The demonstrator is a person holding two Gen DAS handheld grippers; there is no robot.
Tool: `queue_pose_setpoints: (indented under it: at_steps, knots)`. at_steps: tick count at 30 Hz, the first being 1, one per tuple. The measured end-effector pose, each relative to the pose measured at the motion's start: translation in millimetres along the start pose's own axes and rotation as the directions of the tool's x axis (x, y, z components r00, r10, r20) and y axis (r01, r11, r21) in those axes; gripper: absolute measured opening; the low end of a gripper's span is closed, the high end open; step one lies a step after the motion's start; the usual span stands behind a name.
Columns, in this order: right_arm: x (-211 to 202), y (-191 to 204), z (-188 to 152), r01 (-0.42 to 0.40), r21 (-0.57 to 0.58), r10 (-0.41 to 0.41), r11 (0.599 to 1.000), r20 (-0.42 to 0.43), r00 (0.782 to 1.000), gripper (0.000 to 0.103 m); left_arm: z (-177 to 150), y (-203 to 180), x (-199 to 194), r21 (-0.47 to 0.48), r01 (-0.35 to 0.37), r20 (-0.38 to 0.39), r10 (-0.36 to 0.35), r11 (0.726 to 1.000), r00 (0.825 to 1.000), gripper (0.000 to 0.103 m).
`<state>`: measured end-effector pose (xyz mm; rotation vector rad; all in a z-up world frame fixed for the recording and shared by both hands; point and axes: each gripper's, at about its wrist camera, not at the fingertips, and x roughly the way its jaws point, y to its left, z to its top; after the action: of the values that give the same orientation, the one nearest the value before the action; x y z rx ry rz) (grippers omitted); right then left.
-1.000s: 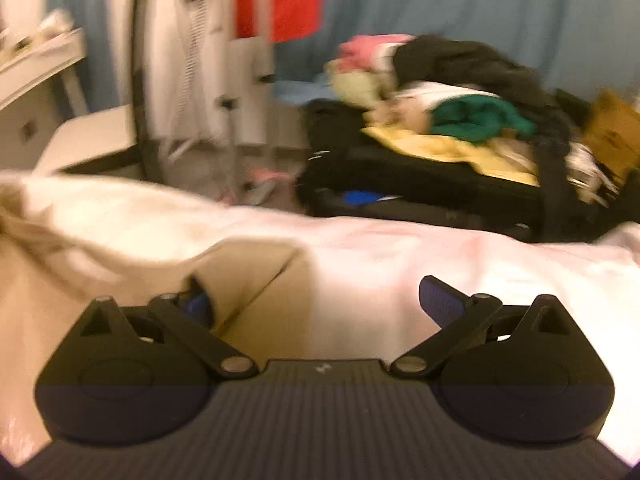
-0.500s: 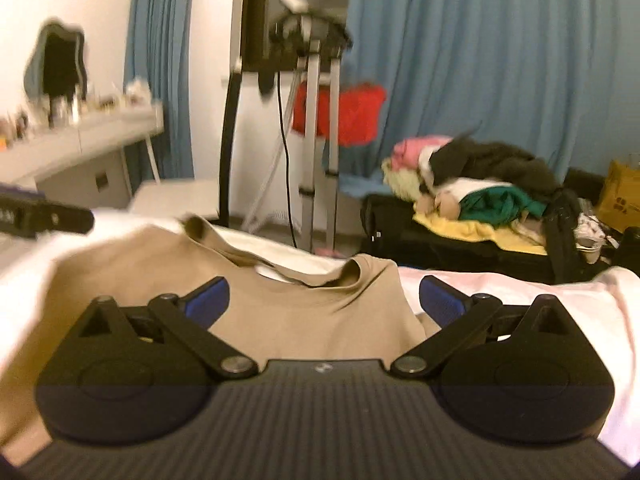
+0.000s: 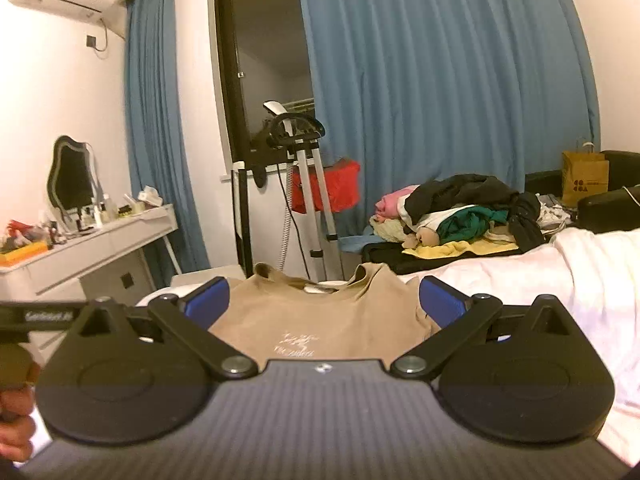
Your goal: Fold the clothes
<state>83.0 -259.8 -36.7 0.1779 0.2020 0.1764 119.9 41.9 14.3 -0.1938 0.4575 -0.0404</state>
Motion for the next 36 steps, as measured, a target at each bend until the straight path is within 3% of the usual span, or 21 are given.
queue_pose_setpoints:
  at_steps: [6,13,18,21,26,30,32,34,35,36]
  knots:
    - [-6,-10,-22,-0.003,0.101,0.009,0.995,-0.059,0.998,0.103,-25,34,33,-0.202,-0.011,-0.122,-0.013,0.979,0.992,0.103]
    - [21,-24,-43,0.036,0.145,-0.019,0.989,-0.120,0.993,0.103,-36,104,93,-0.450,-0.055,-0.195,-0.038,0.891,0.980,0.103]
    - [38,-34,-56,0.039,0.180,-0.018,0.983,-0.121,0.993,0.103,-23,152,136,-0.502,-0.118,-0.186,0.026,0.857,0.982,0.103]
    - [47,-41,-62,0.044,0.220,-0.016,0.974,-0.124,0.992,0.103,-11,174,161,-0.533,-0.120,-0.158,0.041,0.838,0.987,0.103]
    - [65,-50,-71,0.048,0.274,-0.009,0.961,-0.140,0.990,0.103,17,165,201,-0.477,-0.111,-0.124,0.058,0.872,0.991,0.100]
    - [79,-53,-78,0.058,0.289,-0.011,0.955,-0.162,0.987,0.103,37,143,231,-0.401,-0.122,-0.126,0.077,0.908,0.989,0.091]
    - [85,-54,-81,0.061,0.289,-0.011,0.955,-0.172,0.985,0.103,43,130,247,-0.348,-0.153,-0.151,0.106,0.925,0.983,0.082]
    - [88,-54,-83,0.065,0.282,-0.013,0.957,-0.182,0.983,0.103,47,115,266,-0.254,-0.237,-0.210,0.186,0.938,0.960,0.055]
    - [89,-54,-84,0.067,0.279,-0.014,0.958,-0.189,0.982,0.103,47,108,273,-0.206,-0.256,-0.230,0.207,0.945,0.951,0.047]
    - [89,-54,-85,0.067,0.280,-0.012,0.958,-0.194,0.981,0.103,48,101,273,-0.175,-0.257,-0.217,0.217,0.951,0.952,0.035]
